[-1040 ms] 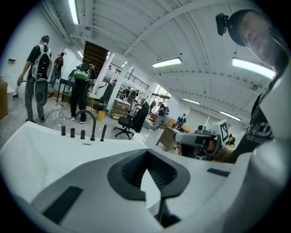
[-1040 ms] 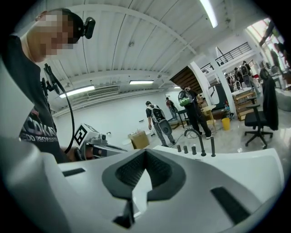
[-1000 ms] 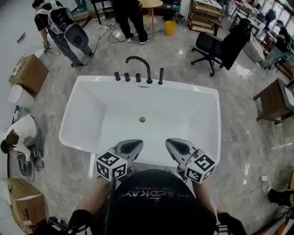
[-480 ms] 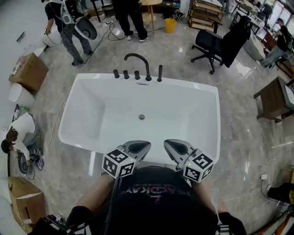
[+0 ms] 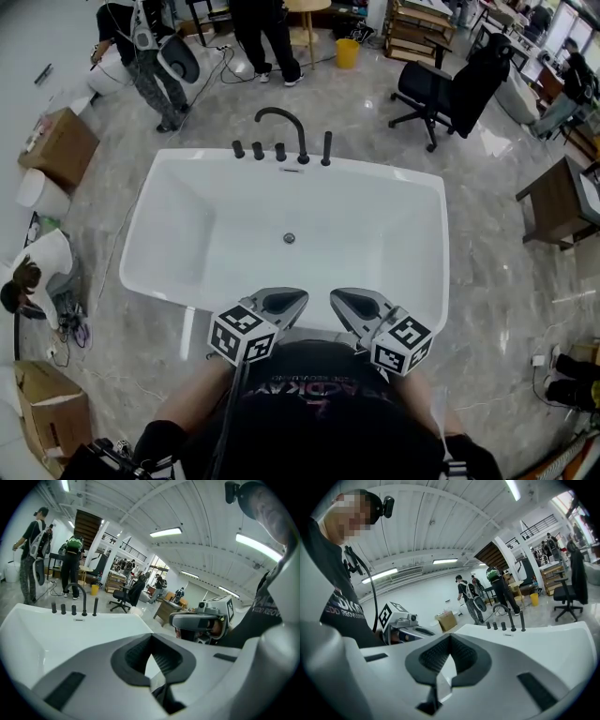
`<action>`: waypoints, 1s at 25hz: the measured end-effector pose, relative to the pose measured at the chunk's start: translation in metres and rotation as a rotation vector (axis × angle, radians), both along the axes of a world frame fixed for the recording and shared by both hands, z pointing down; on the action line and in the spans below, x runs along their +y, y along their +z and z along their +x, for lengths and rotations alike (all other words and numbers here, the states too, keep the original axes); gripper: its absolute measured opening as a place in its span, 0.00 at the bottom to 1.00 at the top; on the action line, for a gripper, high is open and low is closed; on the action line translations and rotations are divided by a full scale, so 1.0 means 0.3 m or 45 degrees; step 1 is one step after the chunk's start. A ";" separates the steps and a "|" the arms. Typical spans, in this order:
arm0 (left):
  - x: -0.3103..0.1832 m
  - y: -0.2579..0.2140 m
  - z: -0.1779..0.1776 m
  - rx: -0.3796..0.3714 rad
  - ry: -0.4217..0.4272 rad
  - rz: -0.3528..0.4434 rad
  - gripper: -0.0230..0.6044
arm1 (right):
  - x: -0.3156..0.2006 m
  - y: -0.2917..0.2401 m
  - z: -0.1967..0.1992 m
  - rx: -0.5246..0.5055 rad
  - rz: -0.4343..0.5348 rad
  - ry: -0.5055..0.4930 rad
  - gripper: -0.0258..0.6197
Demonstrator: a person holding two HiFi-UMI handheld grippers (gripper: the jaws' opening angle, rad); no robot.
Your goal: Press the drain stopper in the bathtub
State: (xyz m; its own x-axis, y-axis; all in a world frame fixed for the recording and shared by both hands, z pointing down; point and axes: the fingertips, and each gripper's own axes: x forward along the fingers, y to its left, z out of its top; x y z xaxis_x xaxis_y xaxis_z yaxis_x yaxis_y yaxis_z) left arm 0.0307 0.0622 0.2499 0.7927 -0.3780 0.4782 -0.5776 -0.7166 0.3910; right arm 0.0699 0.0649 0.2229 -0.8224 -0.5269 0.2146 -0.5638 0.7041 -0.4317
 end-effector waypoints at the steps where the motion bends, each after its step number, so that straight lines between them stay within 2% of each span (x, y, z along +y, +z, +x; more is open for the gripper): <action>1: 0.005 0.003 -0.002 -0.004 0.003 0.003 0.05 | 0.004 0.003 -0.002 -0.002 -0.001 0.003 0.06; 25: 0.059 0.029 -0.039 -0.019 -0.035 -0.011 0.05 | 0.054 0.024 -0.060 0.023 -0.010 -0.080 0.06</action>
State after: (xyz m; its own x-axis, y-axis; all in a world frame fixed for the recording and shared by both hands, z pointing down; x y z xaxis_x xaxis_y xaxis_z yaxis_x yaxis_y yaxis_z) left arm 0.0190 0.0799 0.2586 0.7749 -0.3952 0.4933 -0.6026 -0.6973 0.3880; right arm 0.0519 0.0810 0.2301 -0.8498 -0.4727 0.2333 -0.5263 0.7350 -0.4276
